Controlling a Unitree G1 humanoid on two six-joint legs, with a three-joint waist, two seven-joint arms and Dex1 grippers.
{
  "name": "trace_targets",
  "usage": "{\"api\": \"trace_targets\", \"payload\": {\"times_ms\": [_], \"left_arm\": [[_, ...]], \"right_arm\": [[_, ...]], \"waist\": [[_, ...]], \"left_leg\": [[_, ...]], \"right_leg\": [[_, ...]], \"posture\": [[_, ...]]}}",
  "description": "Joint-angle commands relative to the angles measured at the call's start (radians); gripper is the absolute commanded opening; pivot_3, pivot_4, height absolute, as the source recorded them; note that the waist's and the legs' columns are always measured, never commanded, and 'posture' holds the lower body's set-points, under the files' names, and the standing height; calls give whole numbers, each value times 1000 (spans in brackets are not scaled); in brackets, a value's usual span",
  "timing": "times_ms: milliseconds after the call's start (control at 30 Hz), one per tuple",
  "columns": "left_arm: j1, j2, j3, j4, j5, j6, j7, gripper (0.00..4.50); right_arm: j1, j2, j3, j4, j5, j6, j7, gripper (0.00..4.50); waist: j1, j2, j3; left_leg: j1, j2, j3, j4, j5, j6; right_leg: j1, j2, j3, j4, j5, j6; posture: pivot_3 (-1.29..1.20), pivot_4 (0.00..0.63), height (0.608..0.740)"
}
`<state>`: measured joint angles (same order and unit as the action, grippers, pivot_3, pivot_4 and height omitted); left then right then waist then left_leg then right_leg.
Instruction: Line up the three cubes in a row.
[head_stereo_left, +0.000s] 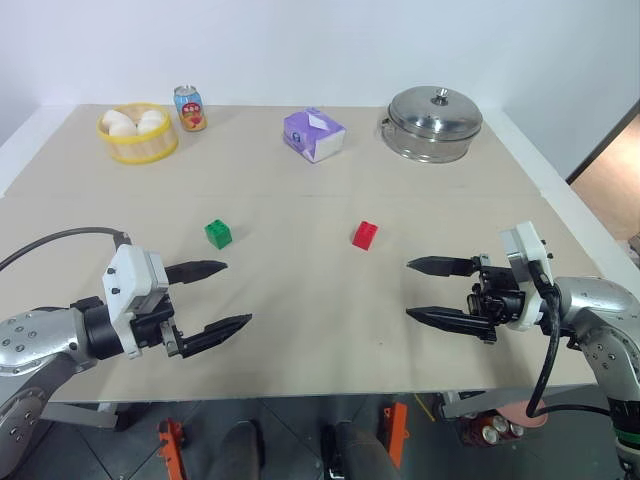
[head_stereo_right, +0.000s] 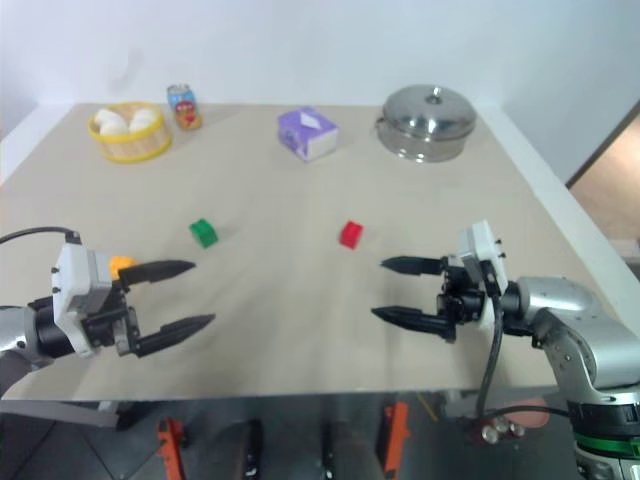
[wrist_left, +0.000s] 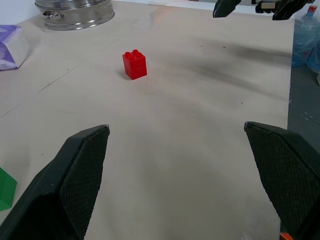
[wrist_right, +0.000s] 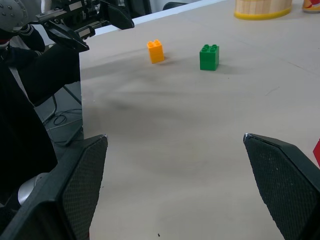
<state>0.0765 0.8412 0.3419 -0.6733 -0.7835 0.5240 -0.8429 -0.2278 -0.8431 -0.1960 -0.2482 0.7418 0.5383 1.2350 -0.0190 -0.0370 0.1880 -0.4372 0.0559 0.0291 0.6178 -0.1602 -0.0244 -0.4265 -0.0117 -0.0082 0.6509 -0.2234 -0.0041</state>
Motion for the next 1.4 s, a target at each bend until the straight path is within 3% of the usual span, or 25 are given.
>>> {"api": "trace_targets", "payload": {"times_ms": [33,300,567,700,867,1167,1400], "left_arm": [[2,-7,-6,6,21,-16,4,4471],[15,-83,-55,34,93,-63,34,4471],[13,-90,-70,36,97,-68,14,4471],[-24,-125,-84,58,97,-65,48,4471],[-140,-270,-157,101,111,-62,180,4471],[-277,-473,-339,305,315,-261,211,4471],[-301,-536,-392,335,367,-321,216,4471]], "right_arm": [[3,-2,-8,-26,6,-7,2,4500],[29,8,-9,-23,-20,-25,-14,4500],[44,14,-18,-18,-20,-24,-37,4500],[-16,88,6,44,-71,-56,-139,4500],[-258,211,58,294,-177,-73,-284,4500],[-669,312,244,948,-449,-394,-132,4500],[-815,372,261,1297,-565,-565,-101,4500]], "waist": [[0,0,0],[0,0,0],[1,0,0],[0,0,-1],[-2,0,0],[-2,0,-1],[-2,0,-1]], "left_leg": [[0,0,0,0,0,0],[0,1,0,1,0,0],[0,2,0,1,0,0],[1,3,0,1,0,0],[1,3,-1,6,1,1],[1,2,2,7,2,3],[0,2,2,5,2,3]], "right_leg": [[0,0,0,0,0,0],[1,2,1,0,0,0],[1,3,1,0,0,0],[1,5,2,0,1,0],[1,8,5,0,8,1],[1,10,11,0,15,8],[0,11,12,0,15,8]], "posture": [[0,150,740],[0,150,740],[0,150,740],[0,150,740],[0,150,740],[0,150,740],[0,150,740]]}}
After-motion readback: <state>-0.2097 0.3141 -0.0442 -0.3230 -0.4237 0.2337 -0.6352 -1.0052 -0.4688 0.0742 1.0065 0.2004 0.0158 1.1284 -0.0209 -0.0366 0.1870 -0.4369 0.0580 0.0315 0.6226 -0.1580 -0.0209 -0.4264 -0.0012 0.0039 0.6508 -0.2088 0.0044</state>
